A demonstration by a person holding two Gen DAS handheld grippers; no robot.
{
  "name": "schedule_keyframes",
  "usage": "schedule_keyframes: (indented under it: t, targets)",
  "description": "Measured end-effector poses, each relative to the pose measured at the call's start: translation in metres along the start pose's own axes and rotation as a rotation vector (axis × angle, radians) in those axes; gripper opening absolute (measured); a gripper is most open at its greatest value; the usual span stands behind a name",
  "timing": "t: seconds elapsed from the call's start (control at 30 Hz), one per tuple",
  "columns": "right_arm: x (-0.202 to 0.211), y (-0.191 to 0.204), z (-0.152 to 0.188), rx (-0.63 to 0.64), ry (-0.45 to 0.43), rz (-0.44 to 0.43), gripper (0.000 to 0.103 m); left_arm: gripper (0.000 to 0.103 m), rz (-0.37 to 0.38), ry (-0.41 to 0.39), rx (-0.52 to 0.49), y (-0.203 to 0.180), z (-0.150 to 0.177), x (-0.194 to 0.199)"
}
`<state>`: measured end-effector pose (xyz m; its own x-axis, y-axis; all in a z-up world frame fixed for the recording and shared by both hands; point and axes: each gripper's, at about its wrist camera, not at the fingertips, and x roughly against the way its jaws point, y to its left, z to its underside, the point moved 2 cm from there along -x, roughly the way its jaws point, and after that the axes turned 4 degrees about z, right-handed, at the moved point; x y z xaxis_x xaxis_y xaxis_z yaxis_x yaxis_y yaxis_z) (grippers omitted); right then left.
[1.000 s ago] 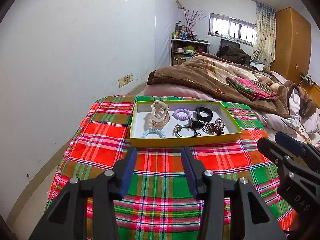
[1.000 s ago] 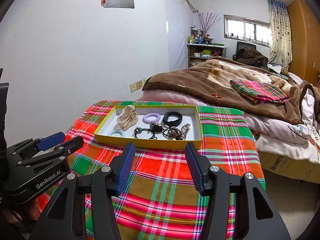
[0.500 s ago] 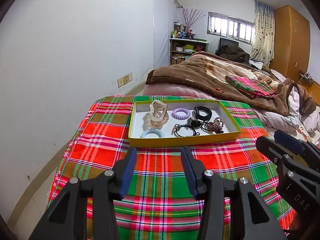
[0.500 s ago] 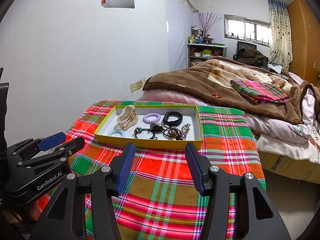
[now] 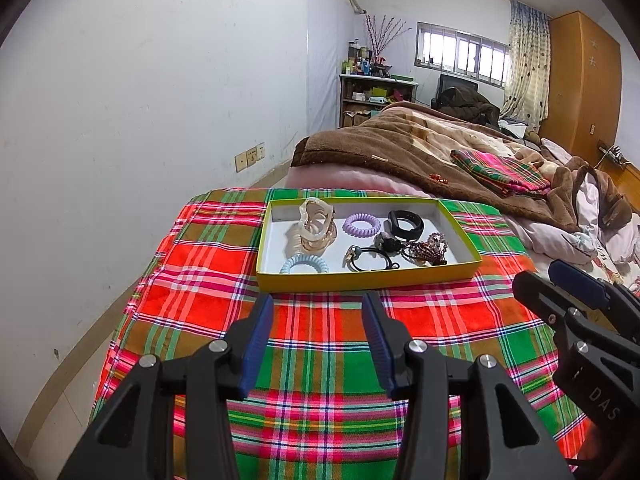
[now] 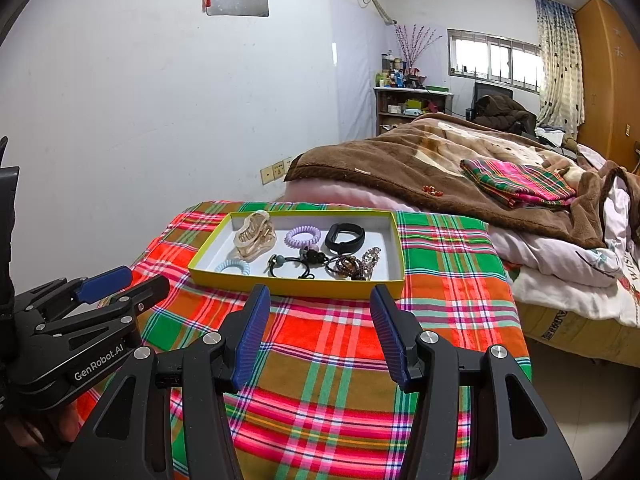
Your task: Organize jewelry
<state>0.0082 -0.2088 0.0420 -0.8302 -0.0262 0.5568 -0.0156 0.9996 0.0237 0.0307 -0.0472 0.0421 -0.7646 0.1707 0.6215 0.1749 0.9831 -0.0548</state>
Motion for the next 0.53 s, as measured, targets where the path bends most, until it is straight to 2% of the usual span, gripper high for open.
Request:
schedule_keyframes:
  t: [0.53]
  targets:
    - [0.0008, -0.0007, 0.0, -0.002, -0.001, 0.001, 0.053, 0.048, 0.002, 0.004, 0.012, 0.0012, 0.0002, 0.0]
